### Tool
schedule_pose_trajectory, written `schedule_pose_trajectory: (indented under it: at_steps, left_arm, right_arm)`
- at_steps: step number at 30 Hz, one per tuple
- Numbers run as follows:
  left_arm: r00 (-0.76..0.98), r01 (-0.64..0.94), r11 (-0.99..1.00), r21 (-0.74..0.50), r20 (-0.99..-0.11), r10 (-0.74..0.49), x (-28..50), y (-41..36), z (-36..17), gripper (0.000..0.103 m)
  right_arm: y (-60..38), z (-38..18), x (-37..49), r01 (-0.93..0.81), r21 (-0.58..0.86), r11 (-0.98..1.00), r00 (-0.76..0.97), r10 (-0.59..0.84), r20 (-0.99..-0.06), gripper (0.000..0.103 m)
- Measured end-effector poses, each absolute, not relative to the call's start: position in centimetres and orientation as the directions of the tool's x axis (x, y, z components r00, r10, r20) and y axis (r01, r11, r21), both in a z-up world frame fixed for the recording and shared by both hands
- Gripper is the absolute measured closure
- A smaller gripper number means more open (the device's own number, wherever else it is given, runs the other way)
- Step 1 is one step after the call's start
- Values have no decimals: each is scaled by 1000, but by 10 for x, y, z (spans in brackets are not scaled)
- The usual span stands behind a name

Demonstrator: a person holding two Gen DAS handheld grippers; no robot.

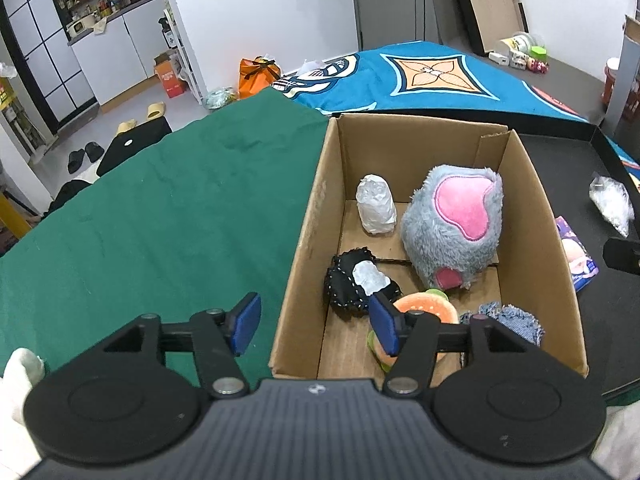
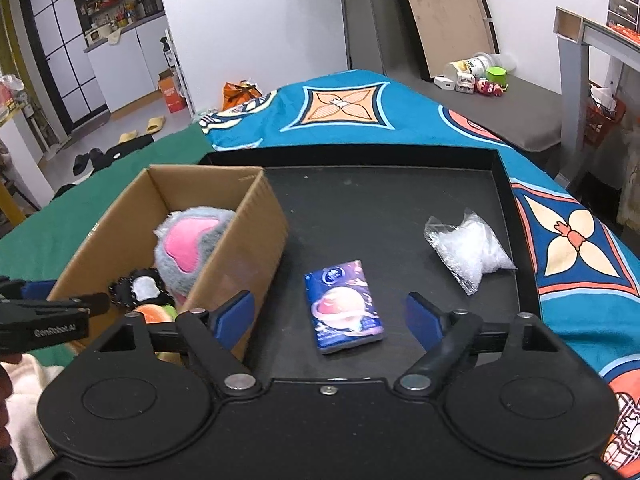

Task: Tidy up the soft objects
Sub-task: 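Reach the right tool to the purple tissue pack and grasp it, then lift the tissue pack with the right tool and release it into the box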

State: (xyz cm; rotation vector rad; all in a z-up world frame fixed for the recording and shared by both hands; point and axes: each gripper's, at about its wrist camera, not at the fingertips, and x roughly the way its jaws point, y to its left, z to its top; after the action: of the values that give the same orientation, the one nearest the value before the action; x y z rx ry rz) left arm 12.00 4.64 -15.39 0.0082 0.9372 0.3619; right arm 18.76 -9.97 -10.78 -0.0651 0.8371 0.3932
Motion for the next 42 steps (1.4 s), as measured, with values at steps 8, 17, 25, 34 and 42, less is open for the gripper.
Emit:
schedule_pose_trajectory:
  at_steps: [8, 17, 25, 34, 42]
  left_arm:
    - [518, -276, 938, 210, -790, 329, 128, 37, -155, 41]
    - [503, -255, 935, 245, -792, 345, 138, 29, -156, 40]
    - [491, -233, 935, 269, -797, 351, 146, 25, -160, 40]
    - [492, -228, 932, 281, -793, 359, 147, 23, -162, 40]
    - [492, -229, 931, 284, -791, 363, 144, 22, -162, 39]
  right_arm:
    - [-110, -126, 195, -367, 93, 926, 576, 304, -759, 21]
    - [-117, -145, 205, -376, 87, 923, 546, 296, -784, 21]
    - [-111, -159, 213, -403, 65, 913, 527, 290, -799, 21]
    - [-95, -171, 215, -473, 30, 880, 515, 304, -801, 28]
    - [-101, -175, 208, -459, 14, 888, 507, 275, -817, 52]
